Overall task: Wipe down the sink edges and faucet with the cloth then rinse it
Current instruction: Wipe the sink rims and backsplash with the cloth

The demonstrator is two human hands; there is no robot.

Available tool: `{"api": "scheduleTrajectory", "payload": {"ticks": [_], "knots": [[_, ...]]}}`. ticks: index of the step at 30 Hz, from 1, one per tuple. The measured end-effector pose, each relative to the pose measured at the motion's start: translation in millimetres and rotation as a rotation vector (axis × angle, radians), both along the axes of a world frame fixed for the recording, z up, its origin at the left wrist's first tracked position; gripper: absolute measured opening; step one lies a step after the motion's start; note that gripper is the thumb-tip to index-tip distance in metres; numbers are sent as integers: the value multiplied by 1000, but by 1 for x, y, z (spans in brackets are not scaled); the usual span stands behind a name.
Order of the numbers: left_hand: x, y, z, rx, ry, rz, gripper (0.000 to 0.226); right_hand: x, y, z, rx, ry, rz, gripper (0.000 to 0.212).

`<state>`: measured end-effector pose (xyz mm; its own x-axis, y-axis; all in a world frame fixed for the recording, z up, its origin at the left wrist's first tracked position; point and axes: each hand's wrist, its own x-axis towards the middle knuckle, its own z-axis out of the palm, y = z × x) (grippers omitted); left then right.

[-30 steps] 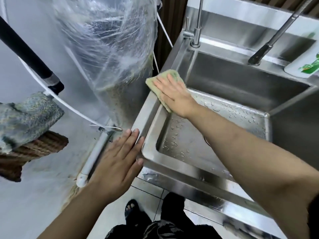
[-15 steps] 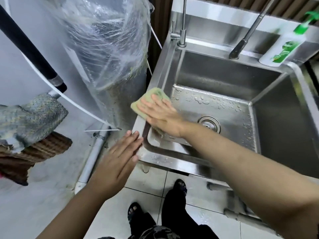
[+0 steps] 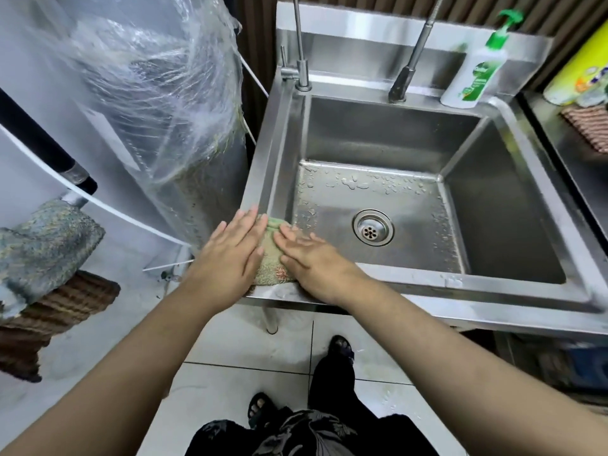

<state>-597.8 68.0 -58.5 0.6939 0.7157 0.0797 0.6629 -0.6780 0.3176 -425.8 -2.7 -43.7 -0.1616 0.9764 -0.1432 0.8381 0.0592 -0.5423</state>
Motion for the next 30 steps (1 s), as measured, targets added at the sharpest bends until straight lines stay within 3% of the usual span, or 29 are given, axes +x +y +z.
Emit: {"api": "scheduleTrajectory", "payload": {"ticks": [2,4,7,12,17,24,30], "knots": [[-5,-8,-2,132,35,-9,59,-3,-2,-4,67,-132,-29,47],[-5,-14,-1,234,-2,-44,47,-9,-5,-7,293,-209,-45,37],[-2,-14,-5,214,-103,-123,40,-15,-8,-17,426,-96,-50,25],[-13,-12,-3,152,14,-140,53,-11,-13,-11,250,26,-48,35],[-2,-58,-1,101,13,-124,55,11,-48,3,216,94,-46,36],[-23,-34,-1,141,73,-206,58,-20,-37,-8,236,-39,-105,40],[-6,-46,-3,55,16,-206,60,-1,-62,-6,223,-5,-90,40]]}}
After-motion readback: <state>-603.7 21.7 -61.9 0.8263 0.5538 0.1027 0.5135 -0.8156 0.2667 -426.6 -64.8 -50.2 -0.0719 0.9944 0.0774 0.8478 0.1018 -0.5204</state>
